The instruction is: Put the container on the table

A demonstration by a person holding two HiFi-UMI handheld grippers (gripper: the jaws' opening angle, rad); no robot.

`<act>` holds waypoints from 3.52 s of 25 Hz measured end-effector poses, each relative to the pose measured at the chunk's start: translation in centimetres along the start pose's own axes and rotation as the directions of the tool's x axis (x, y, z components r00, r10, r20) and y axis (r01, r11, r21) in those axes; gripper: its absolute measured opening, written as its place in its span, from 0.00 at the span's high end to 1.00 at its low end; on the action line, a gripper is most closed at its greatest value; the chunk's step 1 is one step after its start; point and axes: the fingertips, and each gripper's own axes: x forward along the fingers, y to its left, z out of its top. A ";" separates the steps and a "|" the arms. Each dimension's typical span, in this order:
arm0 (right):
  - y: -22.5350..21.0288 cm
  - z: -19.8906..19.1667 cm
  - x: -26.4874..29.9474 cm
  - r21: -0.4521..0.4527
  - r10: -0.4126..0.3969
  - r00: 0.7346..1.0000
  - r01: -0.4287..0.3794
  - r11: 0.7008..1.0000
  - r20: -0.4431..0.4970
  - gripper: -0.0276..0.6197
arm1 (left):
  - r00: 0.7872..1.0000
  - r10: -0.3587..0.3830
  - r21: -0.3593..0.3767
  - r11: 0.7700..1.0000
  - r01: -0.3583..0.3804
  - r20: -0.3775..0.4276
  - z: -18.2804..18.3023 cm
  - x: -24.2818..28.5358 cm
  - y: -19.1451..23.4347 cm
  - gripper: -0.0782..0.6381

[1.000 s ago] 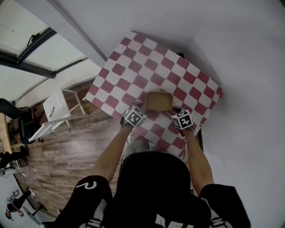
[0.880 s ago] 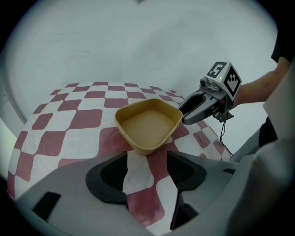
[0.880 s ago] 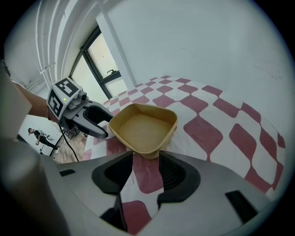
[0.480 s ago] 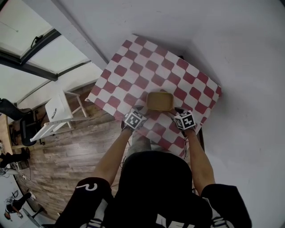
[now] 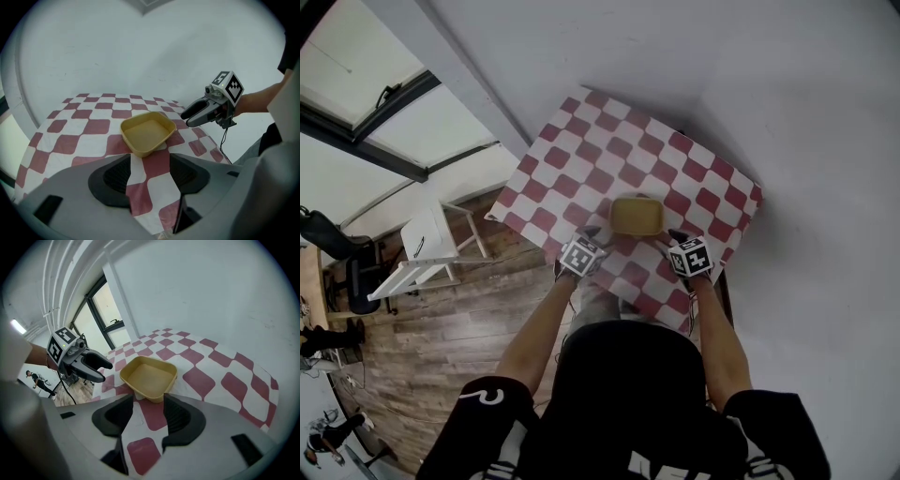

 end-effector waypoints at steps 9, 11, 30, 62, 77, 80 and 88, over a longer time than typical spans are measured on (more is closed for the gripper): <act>0.1 0.9 -2.4 -0.040 -0.028 0.998 0.031 0.999 0.062 0.63 | 0.995 0.035 0.011 0.999 -0.036 0.094 2.5 -2.4 -0.9 0.51; 0.2 1.2 -2.9 -0.046 -0.034 0.996 0.038 0.998 0.078 0.63 | 0.992 0.040 0.016 0.999 -0.042 0.117 2.7 -2.8 -1.2 0.51; 1.0 3.9 -7.6 -0.089 -0.066 0.977 0.086 0.992 0.203 0.64 | 0.966 0.078 0.035 0.995 -0.089 0.247 5.8 -6.1 -4.1 0.57; 1.3 8.8 -13.7 -0.095 -0.088 0.916 0.136 0.986 0.392 0.82 | 0.874 0.158 0.060 0.976 -0.208 0.459 12.3 -10.6 -5.0 0.76; 1.5 9.1 -14.6 -0.095 -0.093 0.906 0.145 0.985 0.413 0.91 | 0.869 0.150 0.058 0.978 -0.200 0.472 12.5 -11.0 -5.4 0.81; 1.6 9.2 -14.8 -0.097 -0.093 0.904 0.146 0.985 0.417 0.91 | 0.864 0.150 0.055 0.978 -0.201 0.480 12.5 -11.1 -5.4 0.81; 1.7 9.2 -15.1 -0.100 -0.095 0.896 0.153 0.983 0.433 0.94 | 0.856 0.157 0.037 0.979 -0.202 0.492 12.5 -11.5 -5.3 0.83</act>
